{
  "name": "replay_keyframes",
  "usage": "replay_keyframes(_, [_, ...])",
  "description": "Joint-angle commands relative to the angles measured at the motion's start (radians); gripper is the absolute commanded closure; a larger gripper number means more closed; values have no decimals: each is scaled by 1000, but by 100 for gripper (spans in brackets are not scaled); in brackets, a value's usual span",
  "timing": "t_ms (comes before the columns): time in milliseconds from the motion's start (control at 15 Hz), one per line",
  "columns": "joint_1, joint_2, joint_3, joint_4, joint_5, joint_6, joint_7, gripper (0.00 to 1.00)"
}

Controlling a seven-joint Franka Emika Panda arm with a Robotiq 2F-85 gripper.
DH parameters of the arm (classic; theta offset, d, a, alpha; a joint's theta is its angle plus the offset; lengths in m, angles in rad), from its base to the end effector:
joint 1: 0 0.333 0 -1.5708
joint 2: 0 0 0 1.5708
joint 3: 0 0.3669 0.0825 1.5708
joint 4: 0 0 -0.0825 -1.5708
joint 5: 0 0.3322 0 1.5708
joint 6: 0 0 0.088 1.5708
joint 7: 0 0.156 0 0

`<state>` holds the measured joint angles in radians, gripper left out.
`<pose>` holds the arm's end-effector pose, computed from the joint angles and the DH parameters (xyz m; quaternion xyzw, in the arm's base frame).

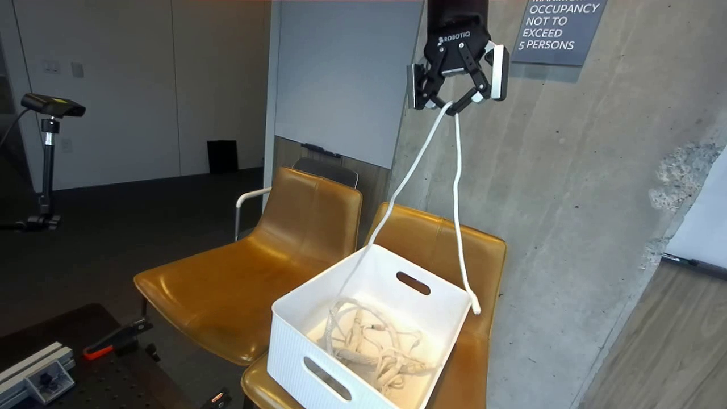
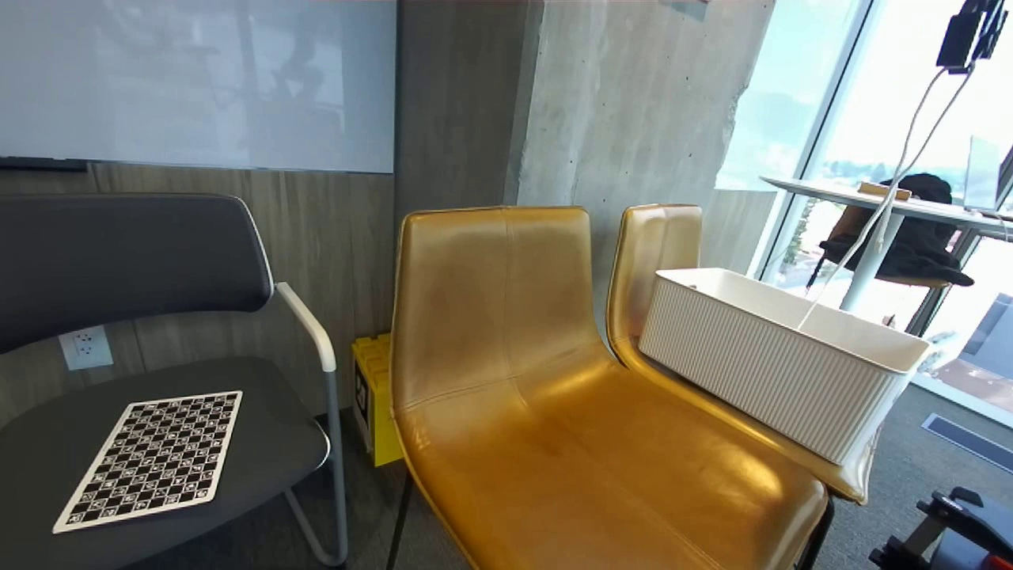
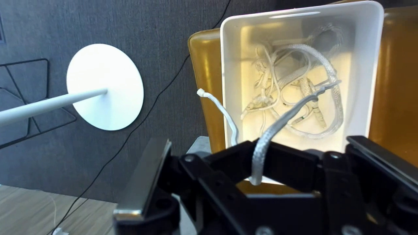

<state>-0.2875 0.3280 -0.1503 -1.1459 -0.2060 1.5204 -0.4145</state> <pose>0.5492 -0.2725 0.6230 0.9915 -0.0148 -0.0290 0.1256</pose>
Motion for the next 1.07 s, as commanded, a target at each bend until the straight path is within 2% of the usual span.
replay_keyframes(0, [-36,-1,13,-107,119,89,-3,100])
replay_keyframes(400, [-53,-31,9,-375,264,310,-16,100])
replay_keyframes(467, [-53,-39,10,-413,274,344,-22,90])
replay_keyframes(533, [-44,-47,8,-449,280,372,-21,74])
replay_keyframes(867, [16,-152,37,-622,281,475,-8,40])
replay_keyframes(1000, [41,-187,48,-651,298,480,-5,24])
